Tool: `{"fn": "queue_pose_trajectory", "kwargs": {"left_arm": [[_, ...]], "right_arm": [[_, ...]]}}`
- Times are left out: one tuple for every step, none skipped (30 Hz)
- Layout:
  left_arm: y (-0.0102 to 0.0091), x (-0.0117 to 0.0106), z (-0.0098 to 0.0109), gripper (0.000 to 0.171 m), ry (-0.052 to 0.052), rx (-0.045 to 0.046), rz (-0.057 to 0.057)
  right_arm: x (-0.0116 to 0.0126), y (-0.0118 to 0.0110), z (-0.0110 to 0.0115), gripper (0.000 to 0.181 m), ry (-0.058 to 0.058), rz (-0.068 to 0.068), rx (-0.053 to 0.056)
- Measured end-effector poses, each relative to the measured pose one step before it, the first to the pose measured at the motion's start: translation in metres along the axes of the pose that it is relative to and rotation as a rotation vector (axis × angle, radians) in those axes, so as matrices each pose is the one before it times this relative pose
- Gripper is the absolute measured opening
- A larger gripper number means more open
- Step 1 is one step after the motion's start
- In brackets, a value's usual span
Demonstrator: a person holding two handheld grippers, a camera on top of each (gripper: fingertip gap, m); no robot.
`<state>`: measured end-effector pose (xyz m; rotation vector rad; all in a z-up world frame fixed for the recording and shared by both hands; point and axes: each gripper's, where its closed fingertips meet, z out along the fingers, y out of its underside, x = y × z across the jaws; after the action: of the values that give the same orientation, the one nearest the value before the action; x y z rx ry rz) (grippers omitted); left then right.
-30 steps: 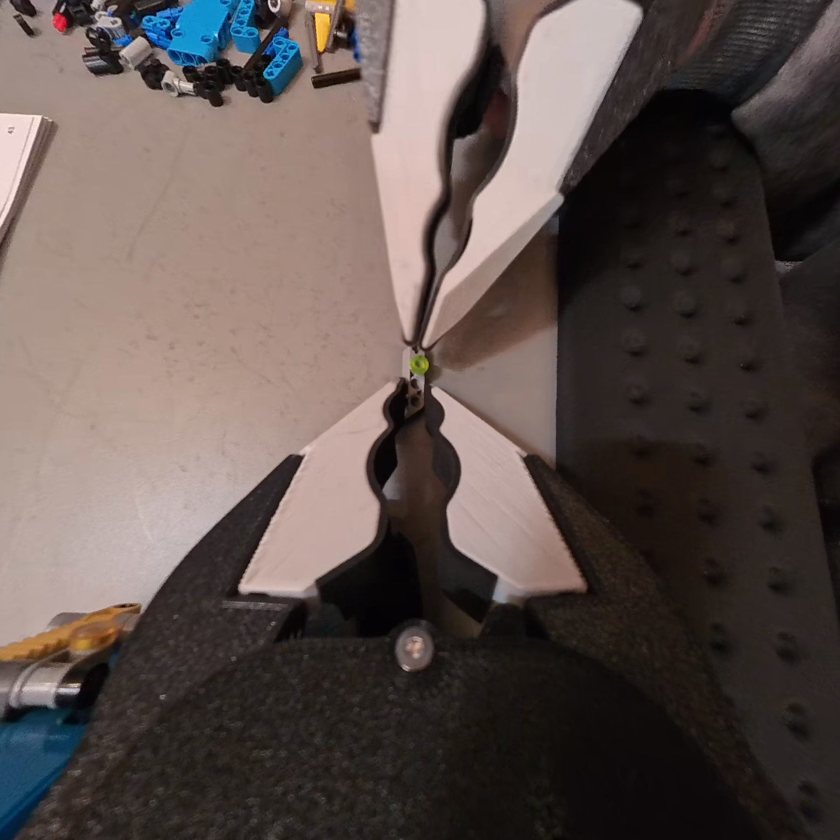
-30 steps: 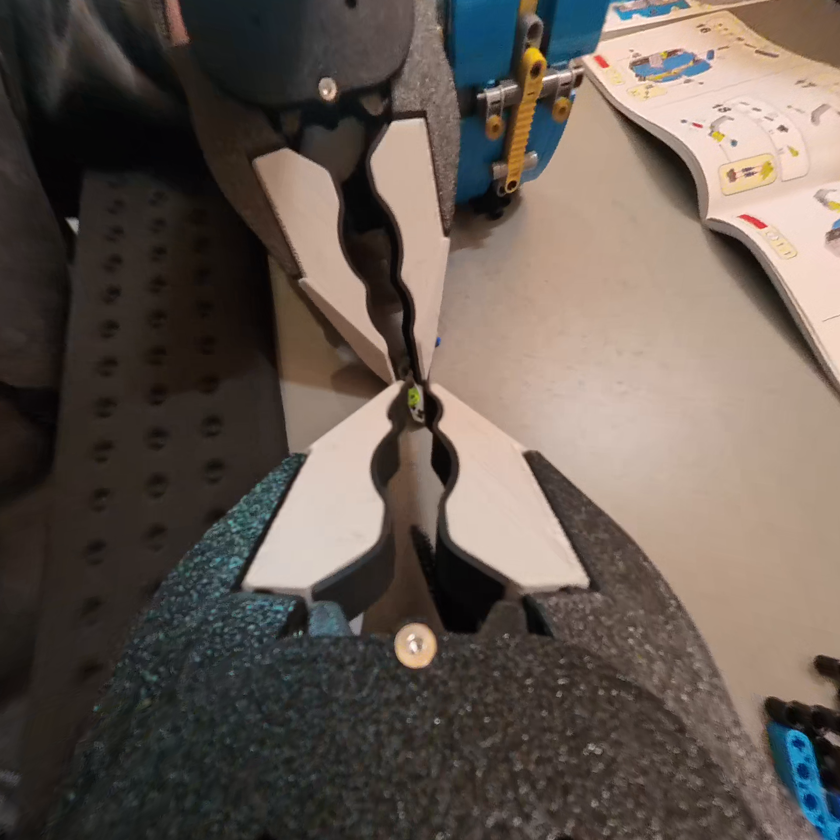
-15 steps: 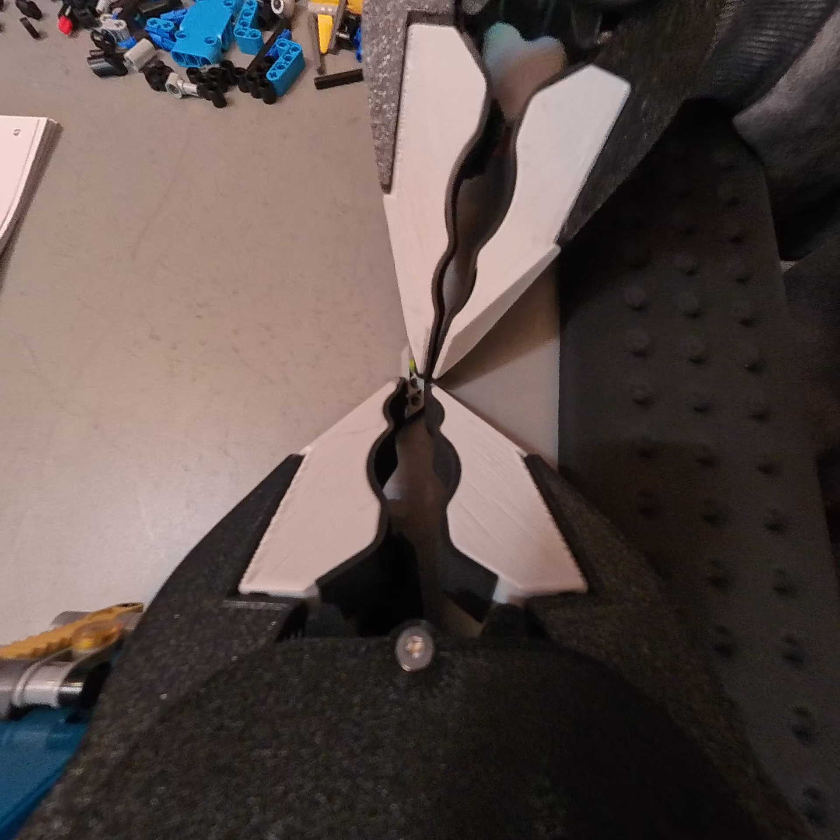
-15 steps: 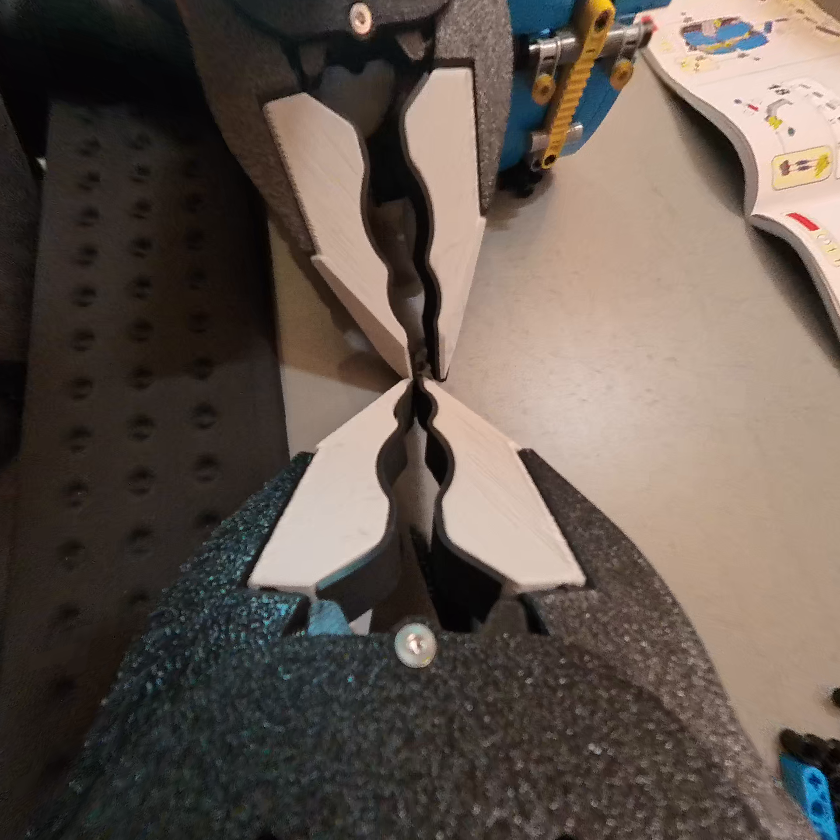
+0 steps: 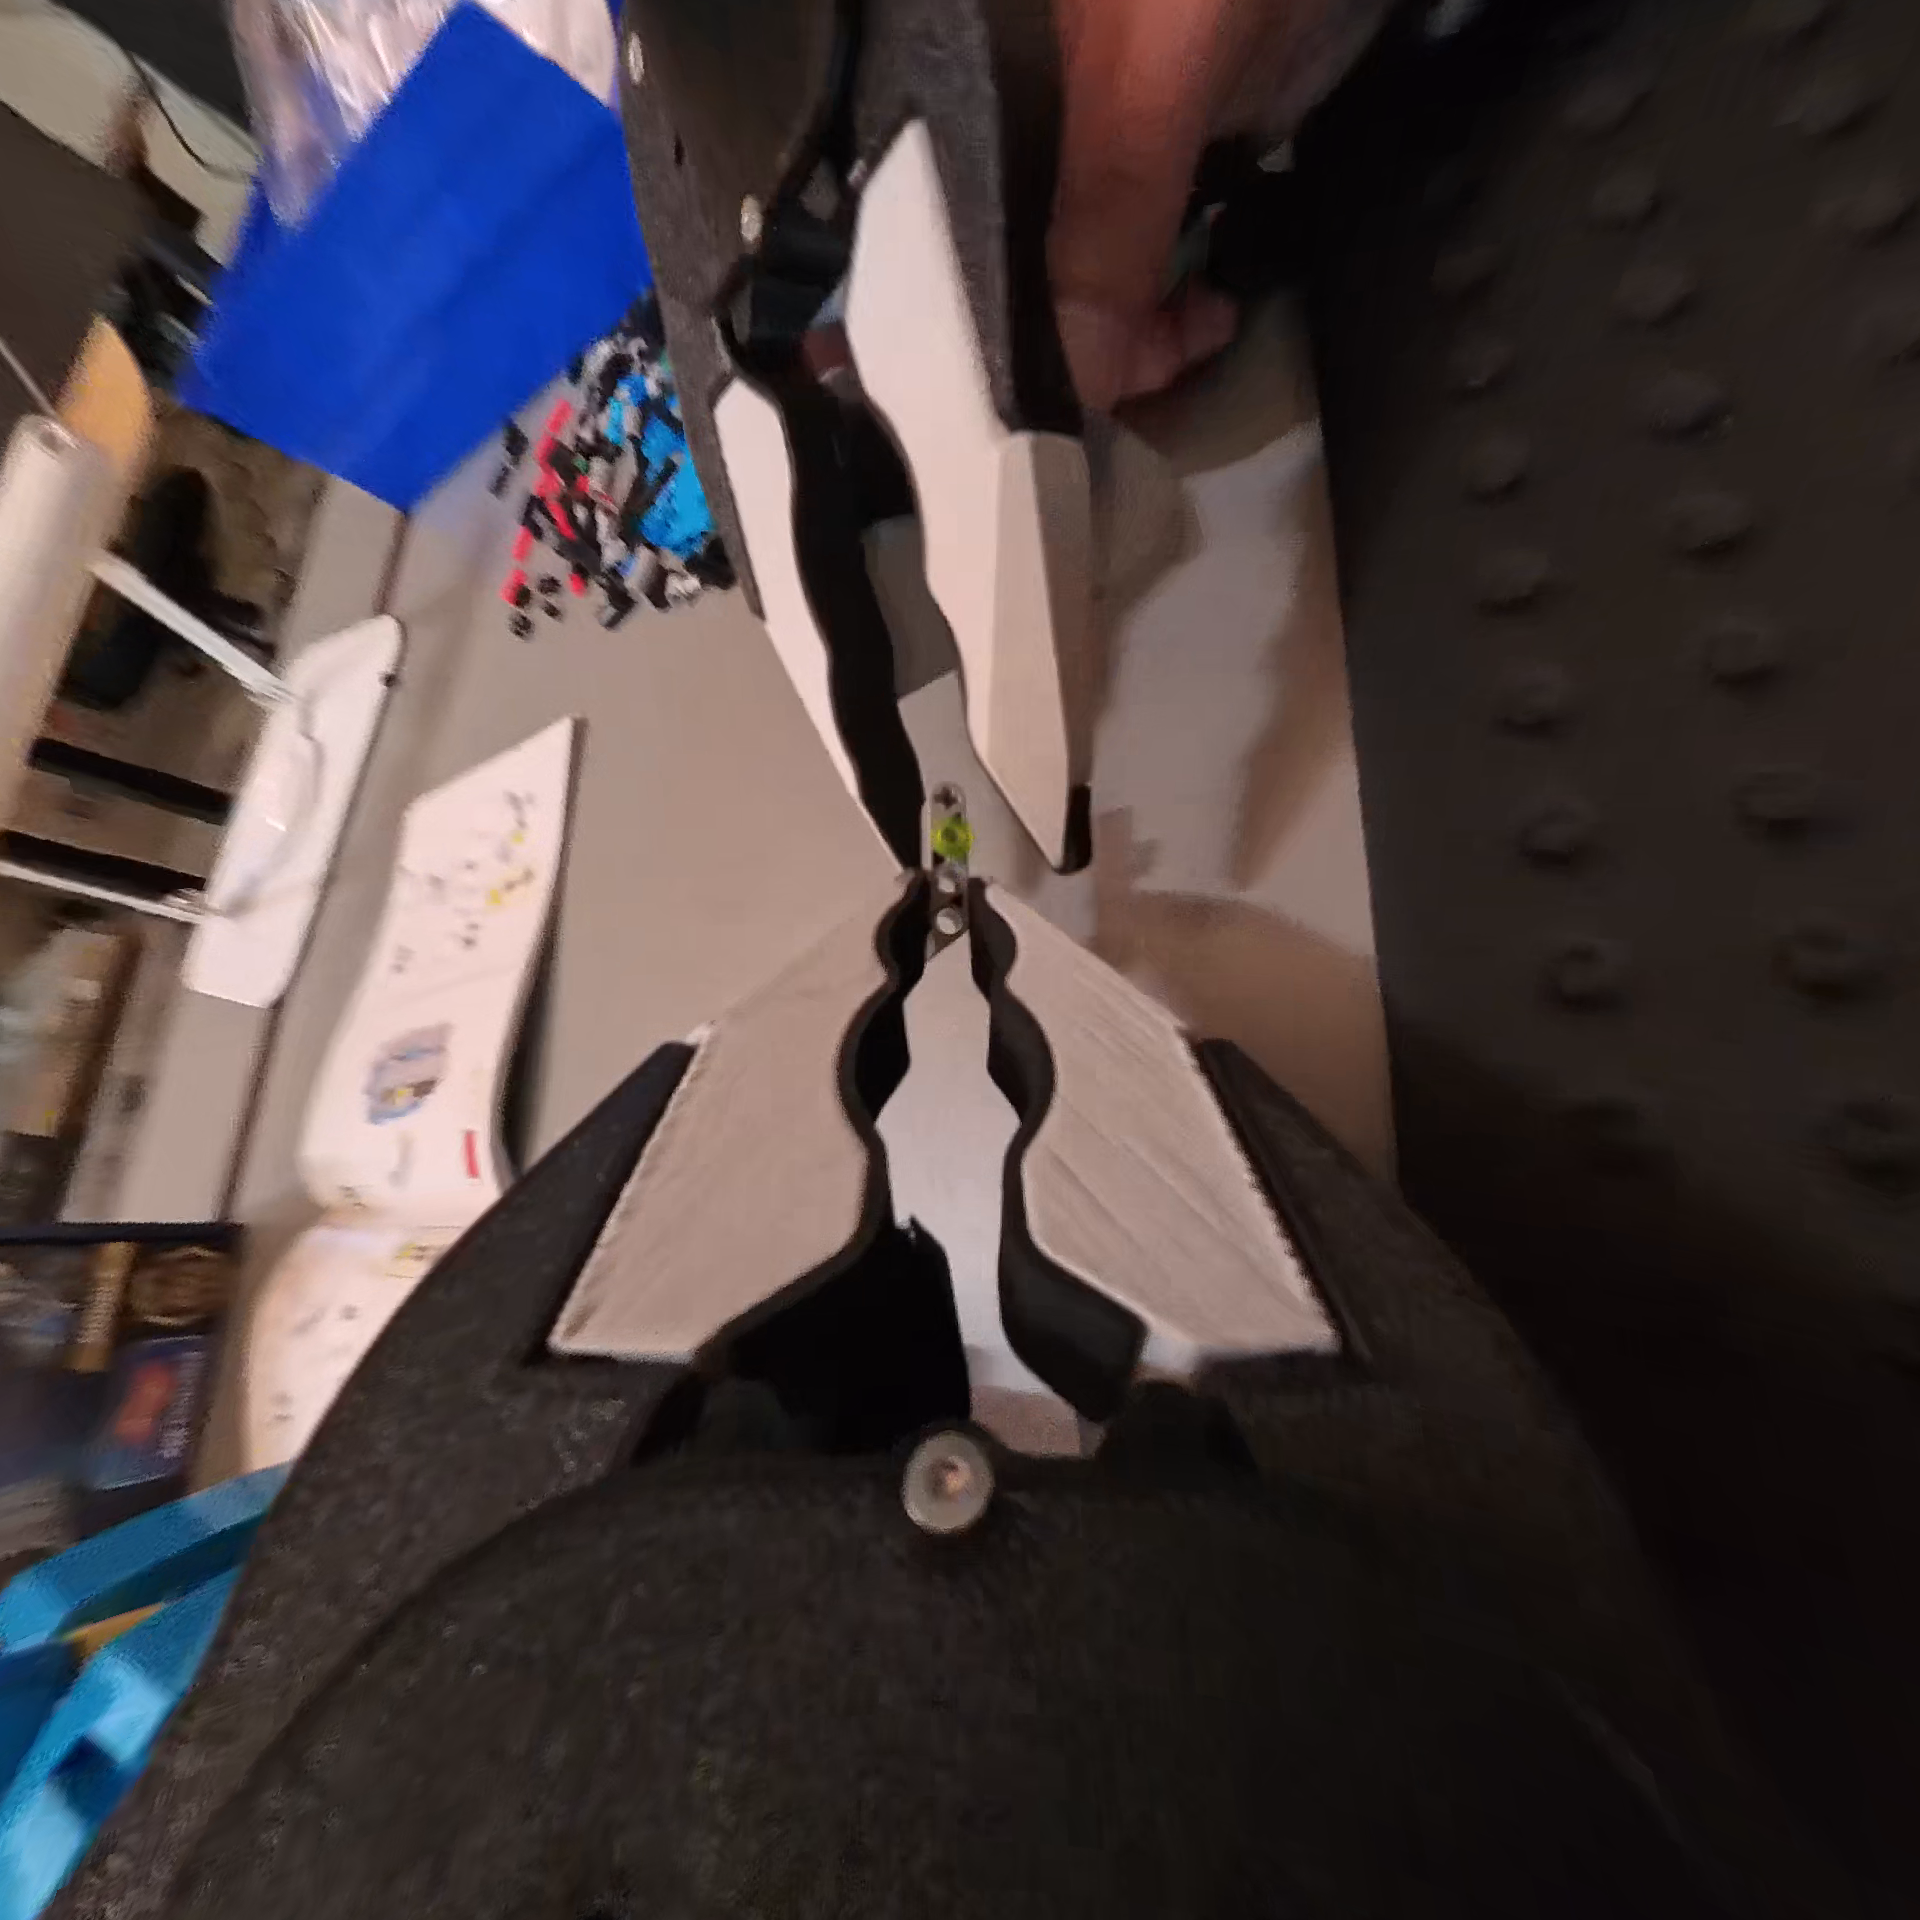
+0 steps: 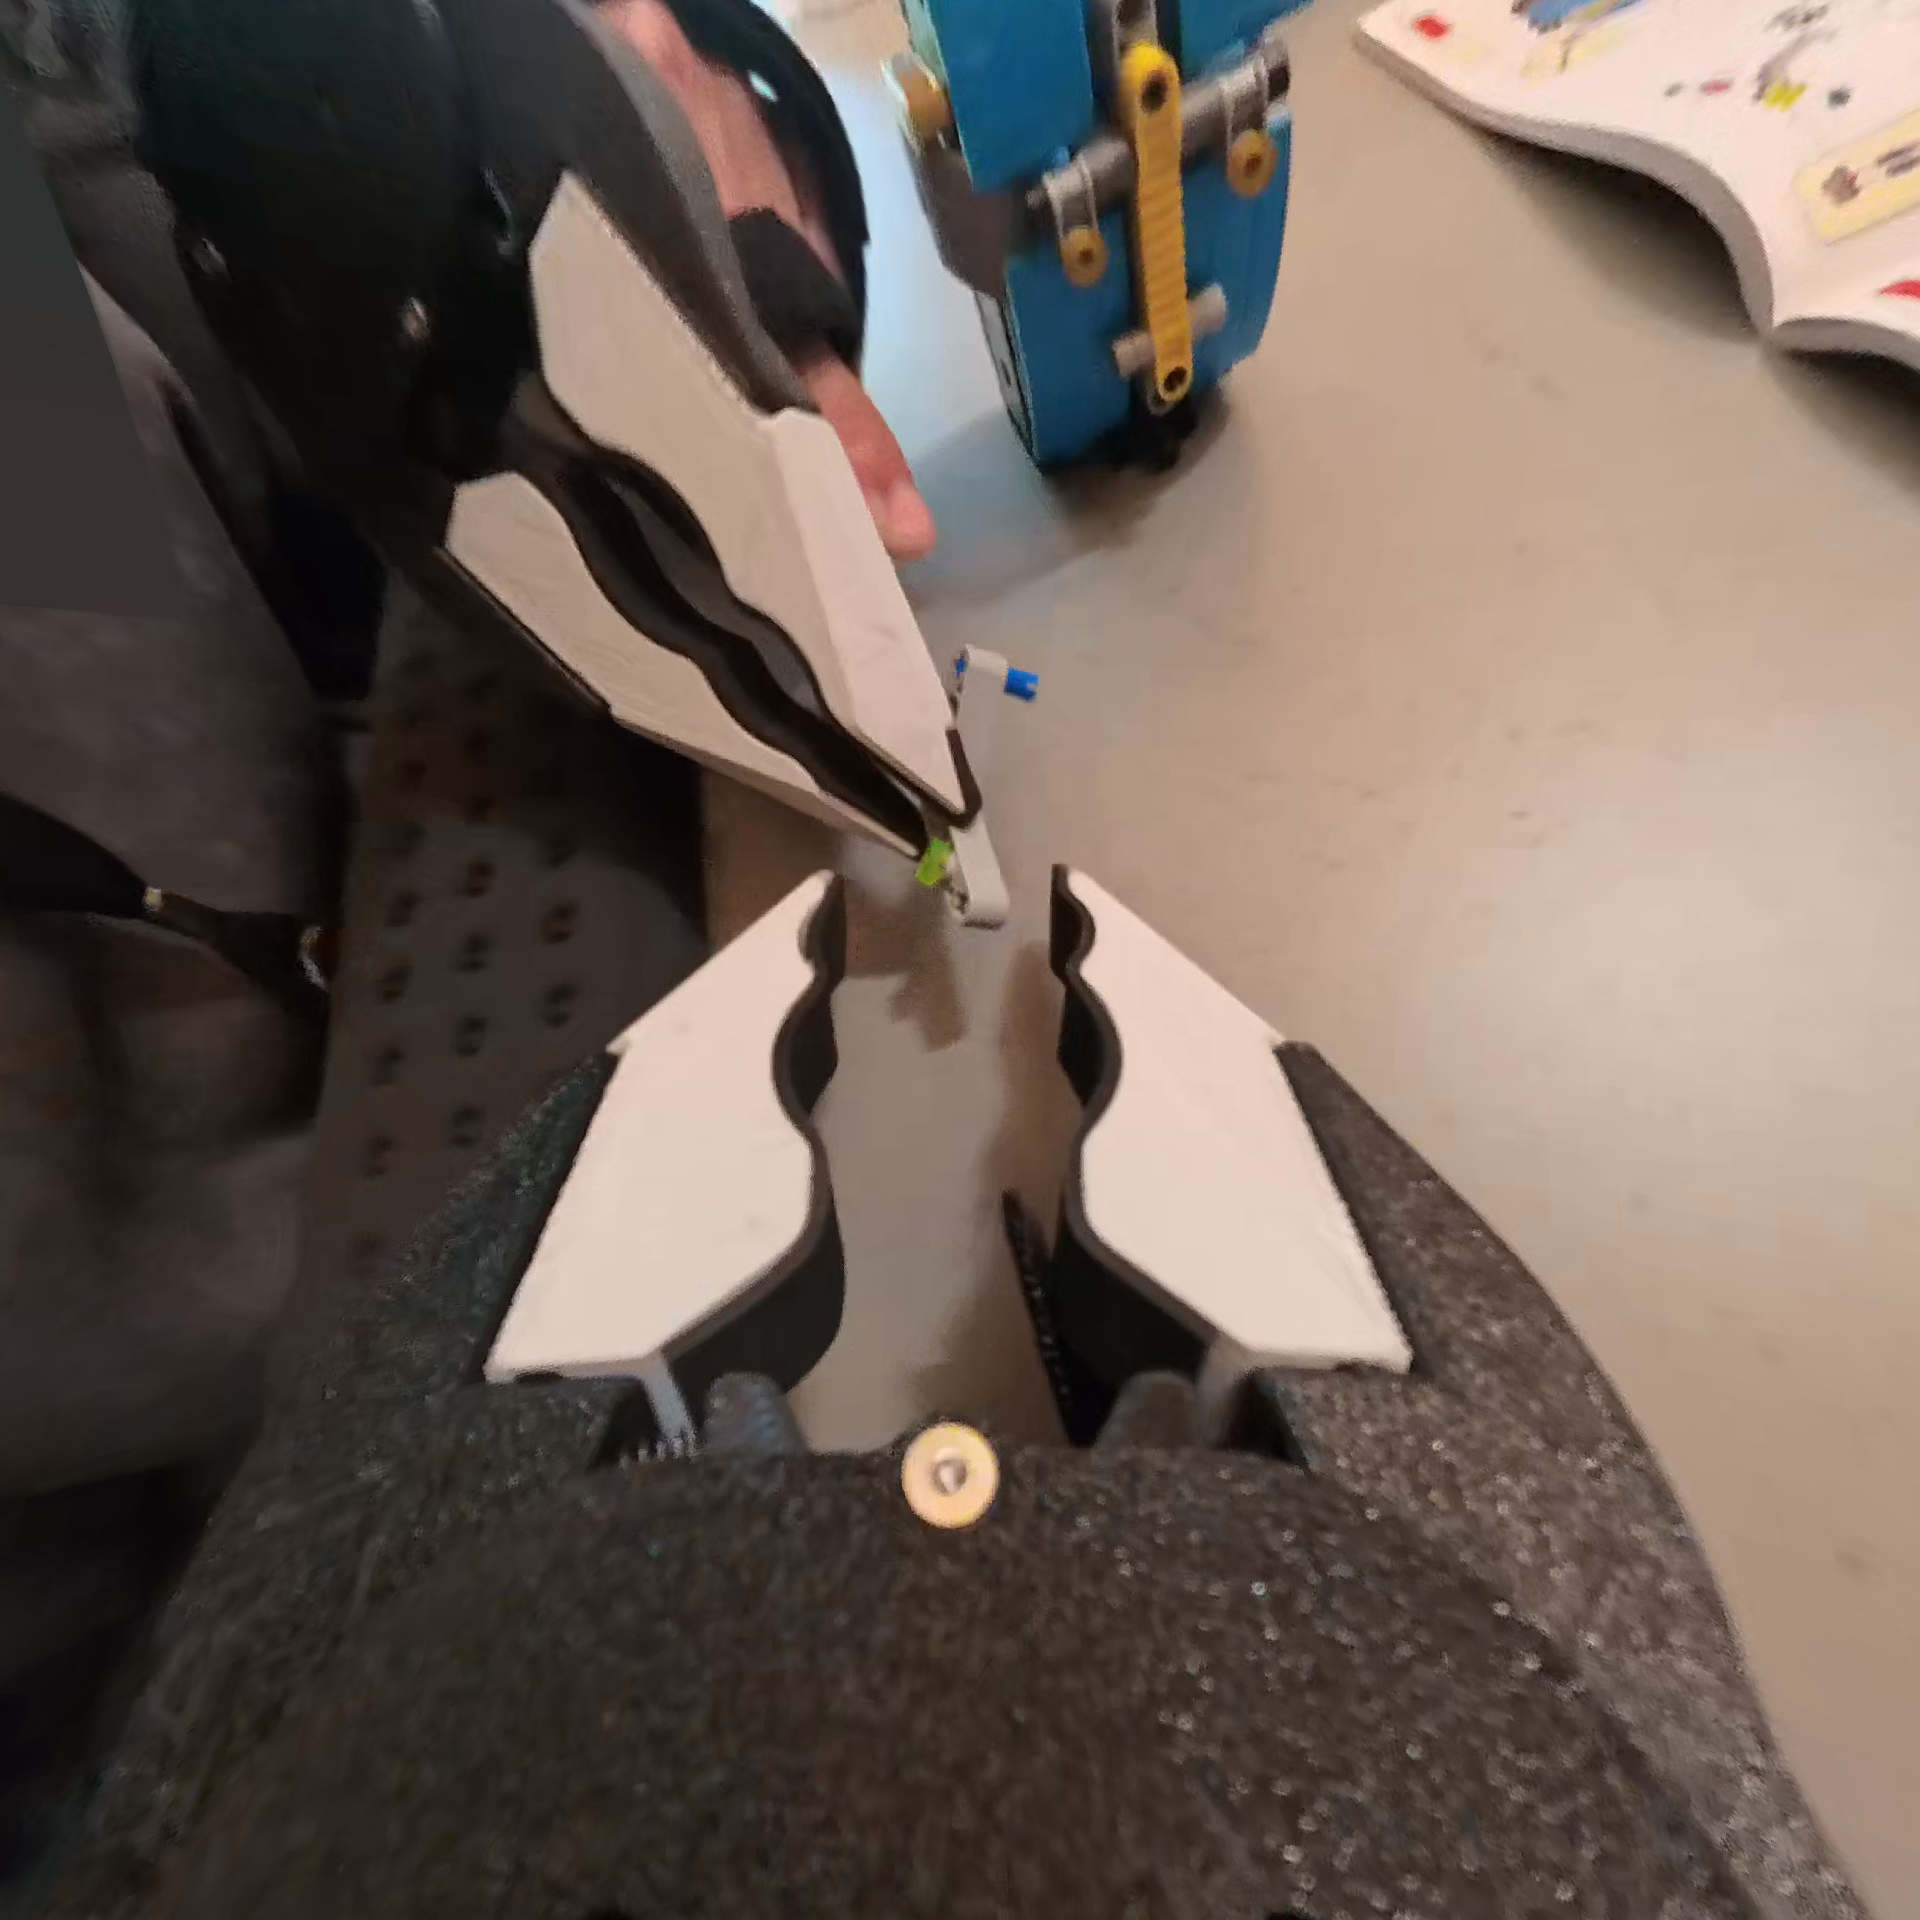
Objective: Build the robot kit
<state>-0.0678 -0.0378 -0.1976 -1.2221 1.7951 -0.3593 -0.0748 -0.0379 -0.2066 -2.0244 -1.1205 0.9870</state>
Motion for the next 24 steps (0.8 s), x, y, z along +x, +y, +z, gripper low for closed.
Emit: {"fn": "queue_pose_trajectory", "kwargs": {"left_arm": [[-0.00140, -0.00089, -0.00100, 0.007, -0.0216, 0.00199, 0.0326], [-0.00023, 0.00026, 0.00011, 0.007, -0.0072, -0.00217, 0.0129], [0.00001, 0.00066, 0.00027, 0.006, 0.0028, -0.00075, -0.0014], [-0.00035, -0.00029, -0.00001, 0.006, -0.0001, 0.00255, -0.0038], [-0.00038, -0.00078, -0.00012, 0.006, -0.0015, 0.00222, -0.0023], [-0.00032, 0.00010, -0.00012, 0.006, 0.0027, 0.00183, -0.0046], [-0.00002, 0.00063, 0.00005, 0.006, 0.0058, 0.00084, -0.0068], [-0.00005, 0.00028, 0.00000, 0.006, 0.0025, -0.00028, -0.0031], [-0.00034, -0.00045, -0.00012, 0.006, -0.0034, 0.00135, 0.0025], [-0.00070, 0.00001, -0.00017, 0.006, -0.0016, 0.00238, 0.0023], [-0.00048, 0.00007, -0.00021, 0.006, -0.0029, 0.00099, 0.0029], [-0.00021, -0.00040, -0.00011, 0.006, -0.0072, -0.00139, 0.0085], [0.00025, -0.00028, 0.00006, 0.007, -0.0076, -0.00403, 0.0120], [0.00012, -0.00030, 0.00009, 0.007, -0.0102, -0.00294, 0.0144], [-0.00038, -0.00078, -0.00023, 0.007, -0.0136, -0.00130, 0.0157], [-0.00078, -0.00130, -0.00052, 0.007, -0.0172, 0.00008, 0.0177], [-0.00144, -0.00180, -0.00104, 0.006, -0.0189, 0.00435, 0.0186], [-0.00206, -0.00149, -0.00140, 0.006, -0.0161, 0.00722, 0.0141], [-0.00173, -0.00109, -0.00099, 0.006, -0.0127, 0.00478, 0.0105], [-0.00095, -0.00096, -0.00063, 0.006, -0.0145, 0.00109, 0.0161], [-0.00046, -0.00093, -0.00042, 0.006, -0.0179, -0.00174, 0.0251], [-0.00017, -0.00106, -0.00029, 0.006, -0.0232, -0.00499, 0.0329], [0.00025, -0.00113, 0.00013, 0.006, -0.0273, -0.00981, 0.0399], [0.00043, -0.00001, 0.00034, 0.006, -0.0218, -0.01173, 0.0406]], "right_arm": [[-0.00408, -0.00421, -0.00238, 0.036, -0.0314, 0.0144, 0.0281], [-0.00264, -0.00291, -0.00214, 0.031, -0.0257, 0.0185, 0.0201], [-0.00054, -0.00175, -0.00143, 0.031, -0.0115, 0.0155, 0.0134], [-0.00053, -0.00120, -0.00096, 0.030, -0.0090, 0.0102, 0.0092], [0.00000, -0.00094, -0.00048, 0.030, -0.0030, 0.0059, 0.0067], [0.00029, -0.00016, -0.00031, 0.028, 0.0002, 0.0032, 0.0020], [0.00041, 0.00066, 0.00019, 0.027, 0.0014, 0.0026, -0.0034], [0.00068, 0.00076, 0.00050, 0.025, 0.0033, 0.0025, -0.0049], [0.00039, -0.00041, -0.00019, 0.023, 0.0032, -0.0001, 0.0017], [0.00060, -0.00060, -0.00073, 0.019, 0.0035, 0.0007, 0.0056], [0.00095, 0.00001, -0.00063, 0.015, 0.0035, 0.0043, 0.0008], [-0.00035, -0.00018, -0.00009, 0.015, -0.0052, 0.0060, 0.0020], [-0.00026, 0.00010, -0.00024, 0.014, -0.0050, 0.0052, -0.0001], [0.00000, 0.00018, -0.00019, 0.014, 0.0011, 0.0004, -0.0027], [-0.00002, -0.00047, -0.00035, 0.013, 0.0027, -0.0030, 0.0023], [-0.00035, -0.00088, -0.00092, 0.013, -0.0019, -0.0002, 0.0056], [-0.00033, -0.00164, -0.00133, 0.012, 0.0002, -0.0014, 0.0083], [-0.00141, -0.00209, -0.00133, 0.012, -0.0071, -0.0004, 0.0125], [-0.00153, -0.00143, -0.00134, 0.012, -0.0108, 0.0052, 0.0079], [-0.00070, -0.00096, -0.00079, 0.012, -0.0028, 0.0042, 0.0035], [-0.00025, -0.00108, -0.00049, 0.012, 0.0015, 0.0029, 0.0033], [-0.00004, -0.00073, -0.00033, 0.012, 0.0040, 0.0016, 0.0015], [0.00045, -0.00131, -0.00017, 0.012, 0.0025, 0.0116, 0.0051], [0.00062, -0.00036, 0.00015, 0.012, 0.0019, 0.0098, 0.0009]]}}
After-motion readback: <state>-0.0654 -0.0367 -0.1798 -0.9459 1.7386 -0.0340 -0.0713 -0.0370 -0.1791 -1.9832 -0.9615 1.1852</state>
